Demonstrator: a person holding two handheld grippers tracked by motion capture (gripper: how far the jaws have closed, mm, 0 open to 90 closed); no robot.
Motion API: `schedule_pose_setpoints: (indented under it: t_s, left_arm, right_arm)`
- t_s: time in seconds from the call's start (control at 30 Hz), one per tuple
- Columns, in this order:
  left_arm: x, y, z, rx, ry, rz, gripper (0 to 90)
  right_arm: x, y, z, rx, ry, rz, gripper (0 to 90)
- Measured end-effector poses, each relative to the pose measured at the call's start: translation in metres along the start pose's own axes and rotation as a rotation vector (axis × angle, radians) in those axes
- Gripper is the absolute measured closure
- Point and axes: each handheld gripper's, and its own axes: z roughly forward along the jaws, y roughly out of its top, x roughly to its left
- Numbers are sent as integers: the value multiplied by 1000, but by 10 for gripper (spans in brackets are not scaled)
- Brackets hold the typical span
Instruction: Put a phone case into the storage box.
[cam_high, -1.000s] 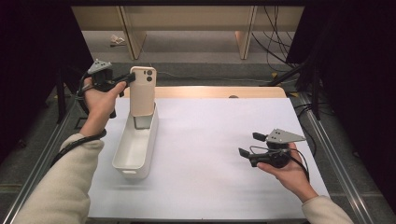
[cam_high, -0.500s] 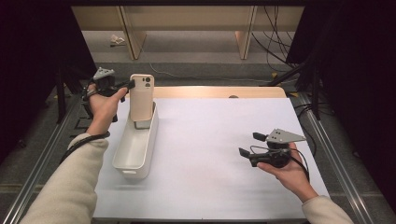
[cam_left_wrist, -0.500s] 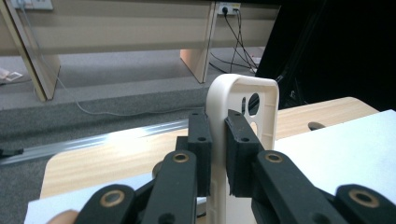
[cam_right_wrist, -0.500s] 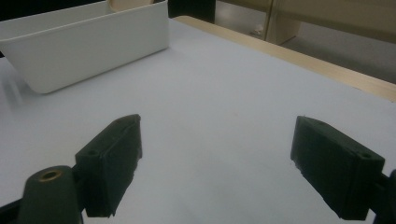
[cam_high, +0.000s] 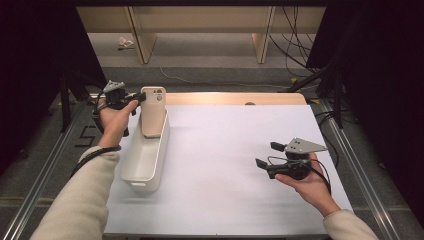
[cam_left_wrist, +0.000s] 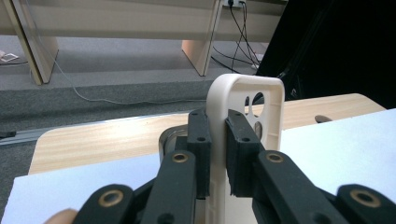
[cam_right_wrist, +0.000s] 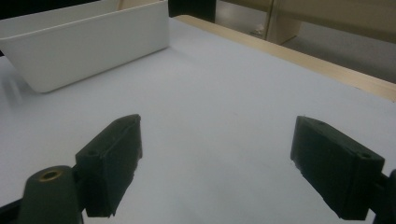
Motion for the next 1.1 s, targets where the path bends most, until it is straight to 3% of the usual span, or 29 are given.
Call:
schedule_pose_setpoints:
  t_s: [0.13,0.27,0.5,0.57,0.77,0.97,1.1]
  left_arm:
    - [4,-5,2,19,22,-1,795]
    - [6,-10,4,57,61,17,775]
    - [7,-11,5,82,114,48,705]
    - [7,-10,5,113,149,72,661]
    - [2,-8,0,130,151,101,580]
    - [-6,-6,-18,130,140,110,357]
    - [-11,-9,-39,127,100,105,226]
  right_arm:
    - [-1,0,0,3,-2,2,175]
    - [0,0,0,2,0,2,176]
    - [-1,0,0,3,-2,2,177]
    - [0,0,0,2,0,0,178]
    - [0,0,0,0,-1,0,178]
    - [-2,0,-1,-3,-7,5,178]
    - [-1,0,-1,-1,-8,5,178]
